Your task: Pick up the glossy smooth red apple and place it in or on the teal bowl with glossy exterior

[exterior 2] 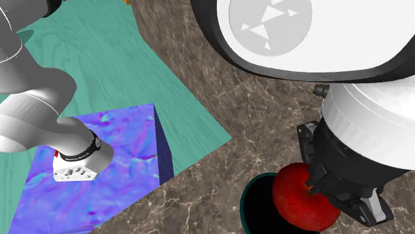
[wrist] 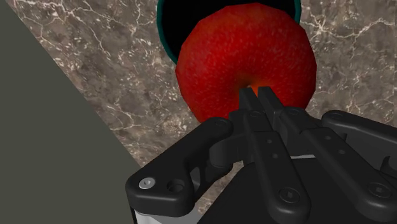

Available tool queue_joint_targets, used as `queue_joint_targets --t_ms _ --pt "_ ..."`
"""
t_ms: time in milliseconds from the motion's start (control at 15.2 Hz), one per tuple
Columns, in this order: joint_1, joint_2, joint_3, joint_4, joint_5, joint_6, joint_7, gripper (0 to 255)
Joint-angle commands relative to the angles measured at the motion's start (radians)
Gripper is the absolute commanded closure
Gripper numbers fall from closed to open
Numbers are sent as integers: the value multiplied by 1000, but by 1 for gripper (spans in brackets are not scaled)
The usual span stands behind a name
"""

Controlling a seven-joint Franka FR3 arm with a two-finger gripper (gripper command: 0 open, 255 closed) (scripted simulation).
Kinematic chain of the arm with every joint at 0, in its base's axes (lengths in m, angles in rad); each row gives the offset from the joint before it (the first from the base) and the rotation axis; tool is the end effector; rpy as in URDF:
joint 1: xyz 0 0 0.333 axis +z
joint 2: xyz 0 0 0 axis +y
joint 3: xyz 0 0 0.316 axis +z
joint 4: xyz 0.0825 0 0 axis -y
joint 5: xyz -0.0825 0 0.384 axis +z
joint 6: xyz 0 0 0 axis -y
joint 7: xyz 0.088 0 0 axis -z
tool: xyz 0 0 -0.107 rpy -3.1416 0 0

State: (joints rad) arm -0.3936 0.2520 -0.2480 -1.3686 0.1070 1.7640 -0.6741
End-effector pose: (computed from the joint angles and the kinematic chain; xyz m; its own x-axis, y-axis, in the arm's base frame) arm 0.5361 -0.3628 0.5926 0.9887 0.0360 0.1458 0.0277 -0.9979 0.0580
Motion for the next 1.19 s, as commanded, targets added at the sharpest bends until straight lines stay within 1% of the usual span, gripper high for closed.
queue_joint_targets --t_ms 0,594,1122 --pt "3 -10 0 -44 -2 36 -1 255" --pt "9 -22 3 -182 -3 162 -6 255" --pt "11 -16 5 -274 2 259 -13 255"
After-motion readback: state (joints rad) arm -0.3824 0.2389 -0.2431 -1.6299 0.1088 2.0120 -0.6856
